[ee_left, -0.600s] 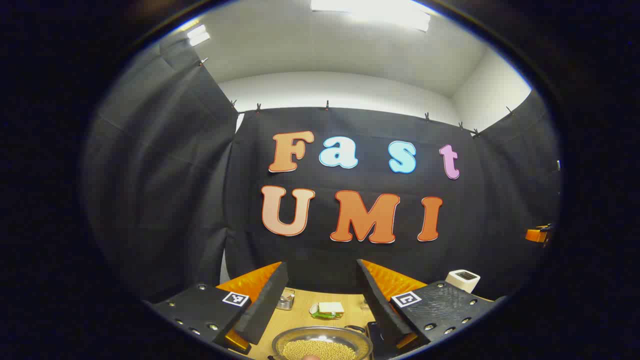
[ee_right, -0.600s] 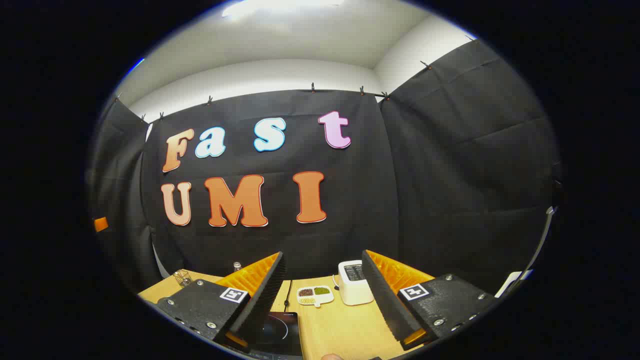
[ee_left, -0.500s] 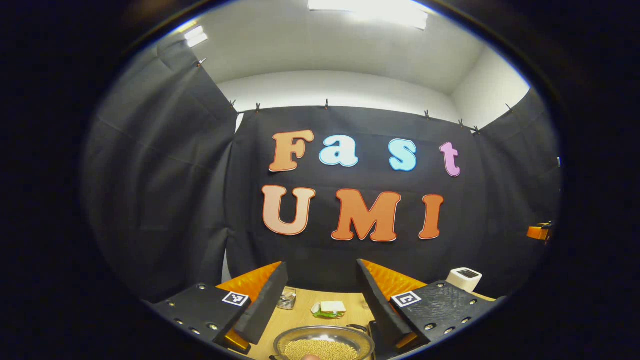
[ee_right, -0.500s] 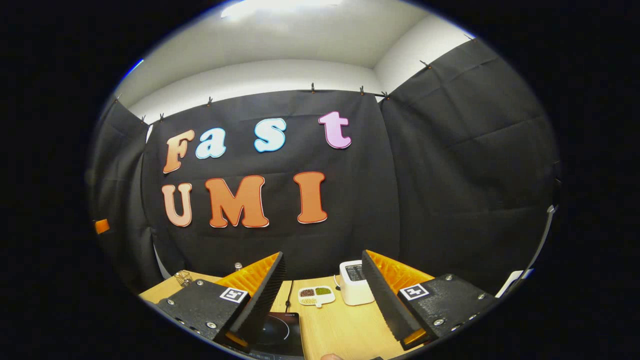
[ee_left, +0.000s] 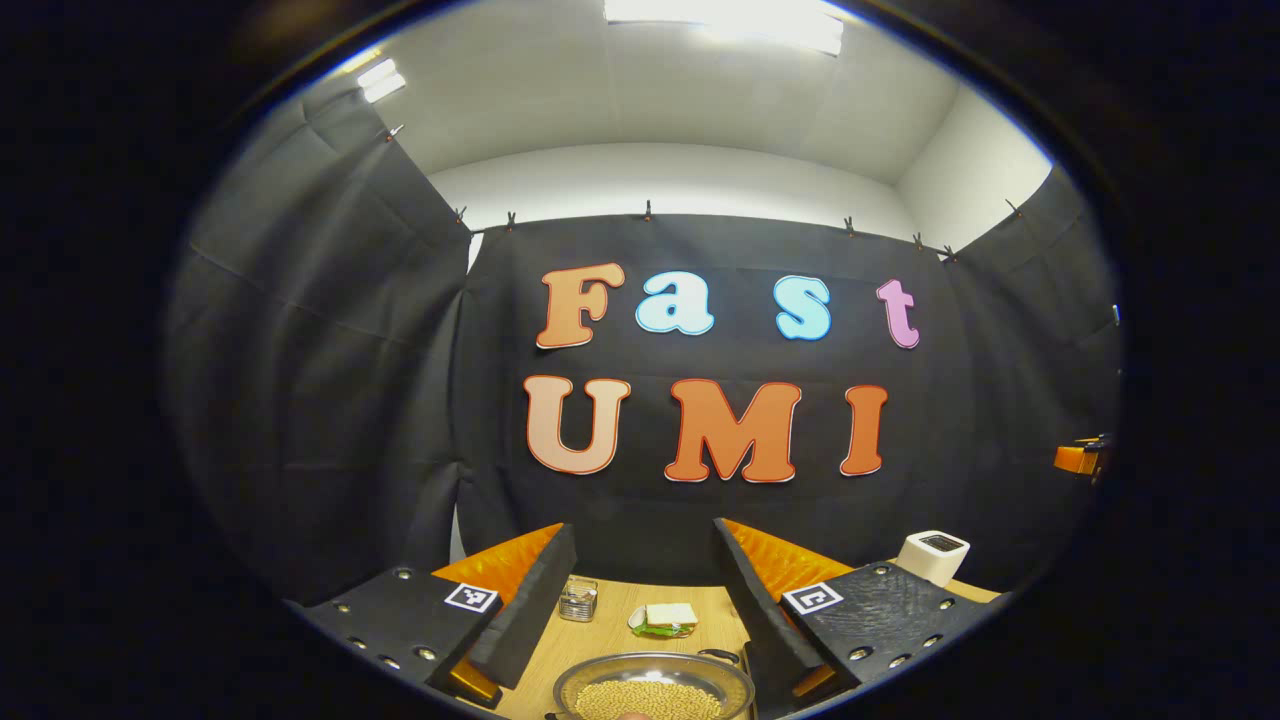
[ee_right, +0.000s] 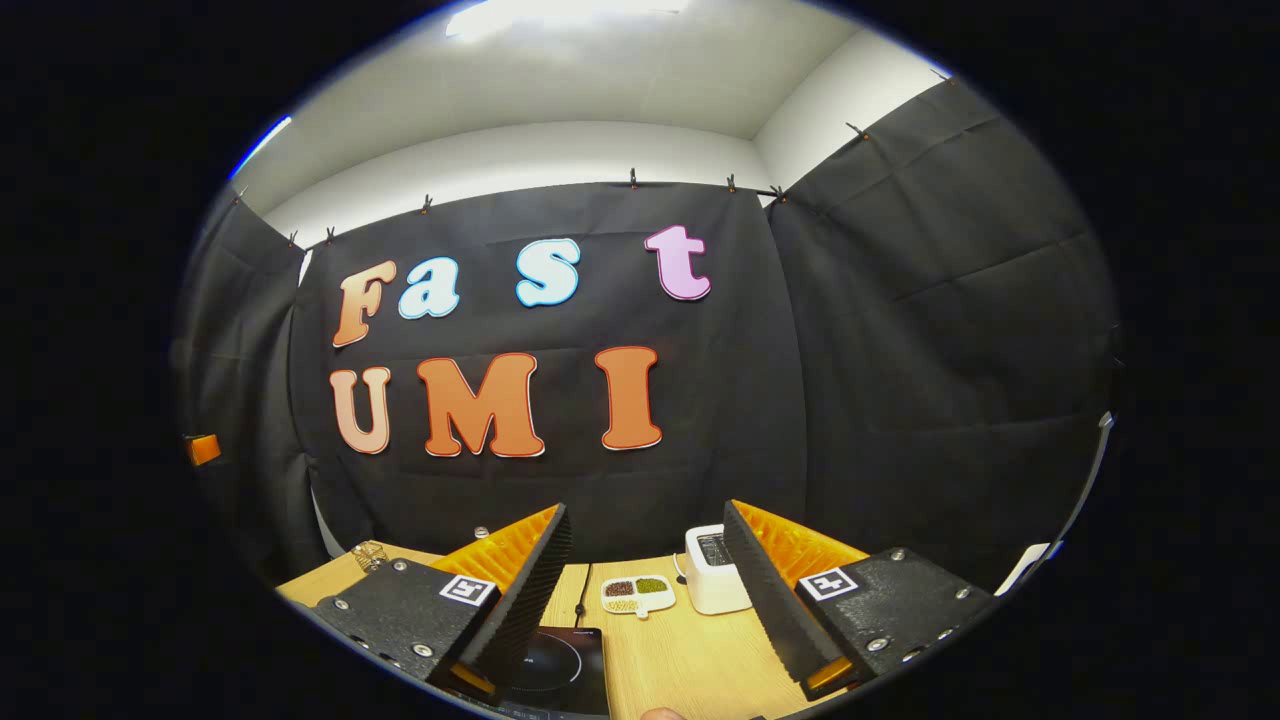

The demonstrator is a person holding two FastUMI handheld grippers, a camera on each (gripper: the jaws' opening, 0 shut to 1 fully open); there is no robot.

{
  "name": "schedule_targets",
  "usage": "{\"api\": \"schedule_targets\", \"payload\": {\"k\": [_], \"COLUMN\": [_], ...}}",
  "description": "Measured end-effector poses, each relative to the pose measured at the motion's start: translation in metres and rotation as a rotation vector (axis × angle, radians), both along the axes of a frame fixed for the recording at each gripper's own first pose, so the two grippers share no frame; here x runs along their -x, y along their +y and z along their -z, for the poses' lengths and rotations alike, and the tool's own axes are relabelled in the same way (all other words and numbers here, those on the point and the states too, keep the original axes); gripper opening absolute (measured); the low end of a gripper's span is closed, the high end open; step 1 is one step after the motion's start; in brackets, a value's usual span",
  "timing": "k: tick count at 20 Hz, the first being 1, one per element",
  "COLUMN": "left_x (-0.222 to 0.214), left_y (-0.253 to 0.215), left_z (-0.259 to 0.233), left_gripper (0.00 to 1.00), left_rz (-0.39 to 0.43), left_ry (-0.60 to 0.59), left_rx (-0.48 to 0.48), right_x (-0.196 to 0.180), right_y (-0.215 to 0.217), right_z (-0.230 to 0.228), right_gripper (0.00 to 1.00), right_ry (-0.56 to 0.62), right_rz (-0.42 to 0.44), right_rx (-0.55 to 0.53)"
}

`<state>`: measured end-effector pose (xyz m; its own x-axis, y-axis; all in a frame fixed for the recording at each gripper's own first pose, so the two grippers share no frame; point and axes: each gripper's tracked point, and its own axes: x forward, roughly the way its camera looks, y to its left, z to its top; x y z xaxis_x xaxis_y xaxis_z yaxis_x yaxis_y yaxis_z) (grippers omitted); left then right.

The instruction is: First push the handle of the pot to place it horizontally, then grasp the pot with both hands and set it on the induction cooktop.

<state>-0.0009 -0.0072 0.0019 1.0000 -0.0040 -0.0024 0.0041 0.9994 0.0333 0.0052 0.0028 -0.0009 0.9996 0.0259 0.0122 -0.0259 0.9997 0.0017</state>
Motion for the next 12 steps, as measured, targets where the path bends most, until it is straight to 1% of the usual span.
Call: {"api": "schedule_targets", "payload": {"k": [1,3,4,7,9,10,11,12], "left_x": [0.0012,0.001,0.0005,-0.0003,-0.0015,-0.001,-0.0007,-0.001], "left_y": [-0.0023,-0.0041,-0.0052,-0.0059,-0.0065,-0.0072,-0.0081,-0.0074], "left_z": [-0.0001,0.0017,0.0013,0.0033,0.0066,0.0065,0.0054,0.0029], "left_gripper": [0.88,0.89,0.88,0.88,0.89,0.91,0.93,0.89], "left_rz": [0.008,0.018,0.019,0.018,0.022,0.026,0.029,0.024], "left_ry": [0.003,0.01,0.011,0.023,0.032,0.033,0.031,0.022], "left_rx": [0.0,-0.005,-0.008,-0.006,-0.003,-0.003,-0.003,0.004], "right_x": [-0.0016,-0.0073,-0.0079,-0.0074,-0.0069,-0.0067,-0.0075,-0.0077], "right_y": [0.0003,0.0017,0.0014,-0.0005,-0.0016,-0.002,-0.0032,-0.0039], "right_z": [-0.0008,0.0007,0.0004,0.0003,0.0007,0.0007,0.0007,0.0012], "right_gripper": [1.0,1.0,0.95,0.95,0.95,1.0,1.0,0.95], "right_ry": [-0.002,-0.002,-0.003,-0.005,-0.006,-0.005,-0.005,-0.005], "right_rz": [-0.001,0.003,0.004,0.003,0.004,0.006,0.007,0.009], "right_rx": [0.0,-0.002,-0.005,-0.011,-0.009,-0.009,-0.009,-0.011]}}
